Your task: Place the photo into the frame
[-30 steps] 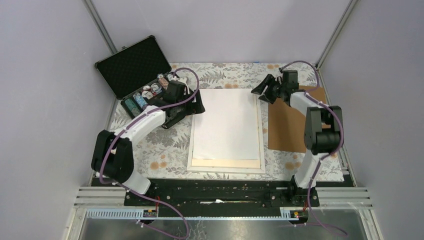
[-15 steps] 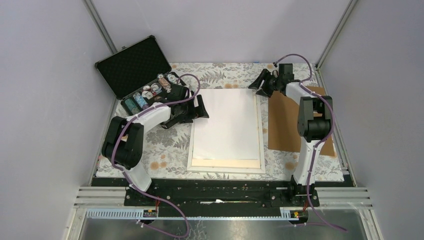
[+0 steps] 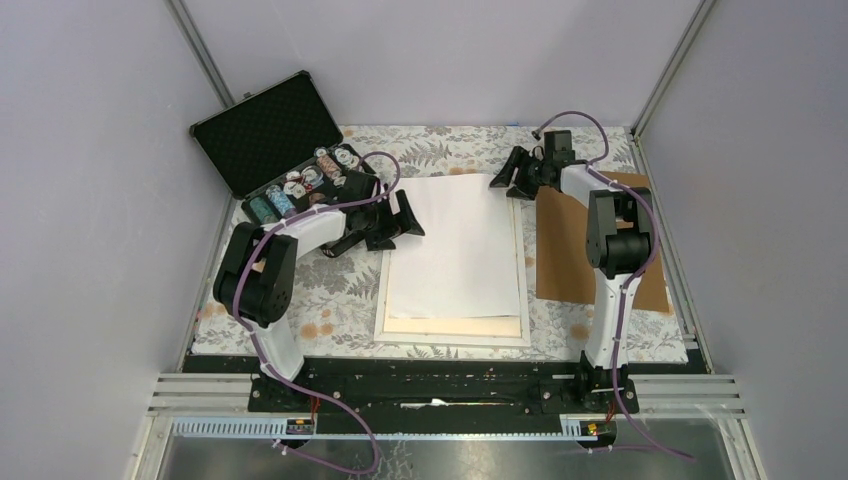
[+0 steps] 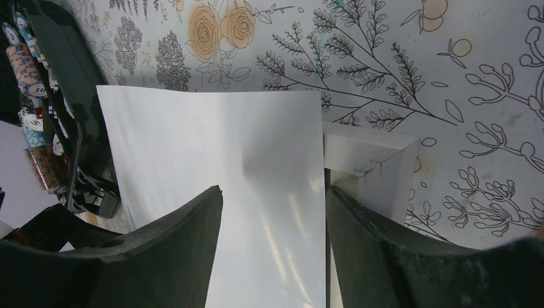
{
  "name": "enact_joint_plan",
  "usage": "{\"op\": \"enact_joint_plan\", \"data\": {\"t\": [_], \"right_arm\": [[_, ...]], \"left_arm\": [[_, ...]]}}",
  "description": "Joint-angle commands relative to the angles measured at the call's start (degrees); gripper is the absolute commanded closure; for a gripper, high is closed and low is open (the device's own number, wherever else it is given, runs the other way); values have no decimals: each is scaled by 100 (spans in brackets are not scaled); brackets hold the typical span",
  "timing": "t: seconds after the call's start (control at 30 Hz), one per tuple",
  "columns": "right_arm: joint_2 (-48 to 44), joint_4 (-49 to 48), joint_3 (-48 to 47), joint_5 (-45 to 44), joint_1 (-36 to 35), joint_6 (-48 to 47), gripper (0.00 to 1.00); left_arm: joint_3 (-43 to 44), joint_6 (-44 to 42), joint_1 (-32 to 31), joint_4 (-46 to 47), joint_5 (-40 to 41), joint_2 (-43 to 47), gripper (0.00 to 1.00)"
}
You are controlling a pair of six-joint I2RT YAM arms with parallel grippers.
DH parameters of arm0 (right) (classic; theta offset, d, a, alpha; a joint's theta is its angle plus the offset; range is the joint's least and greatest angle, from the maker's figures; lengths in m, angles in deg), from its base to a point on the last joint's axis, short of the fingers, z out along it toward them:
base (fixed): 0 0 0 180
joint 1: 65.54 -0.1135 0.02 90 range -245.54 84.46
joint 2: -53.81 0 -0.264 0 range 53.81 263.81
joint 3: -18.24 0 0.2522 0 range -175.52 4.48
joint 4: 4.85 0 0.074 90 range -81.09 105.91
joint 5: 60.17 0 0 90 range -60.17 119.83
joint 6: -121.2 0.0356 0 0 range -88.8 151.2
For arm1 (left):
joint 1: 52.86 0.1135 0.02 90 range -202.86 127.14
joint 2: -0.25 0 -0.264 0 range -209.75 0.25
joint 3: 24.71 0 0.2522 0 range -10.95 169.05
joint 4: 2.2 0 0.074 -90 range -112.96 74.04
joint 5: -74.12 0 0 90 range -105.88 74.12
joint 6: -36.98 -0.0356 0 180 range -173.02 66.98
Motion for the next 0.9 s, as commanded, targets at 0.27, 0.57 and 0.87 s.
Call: {"op": "enact_joint_plan", "data": {"t": [0.27,0.57,0.87], "right_arm": [[-741,-1357,839,1100,2,1060,34],[-1525,-2694,2036,1565,139,2122,31],[-1674,-3661,3122,1250,150,2578,53]], "left_arm": [[-26,9,117,-27,175,-61,1],[-20,11,115,-37,138,-13,2],[26,-301,111,16,-5,365,1]]}}
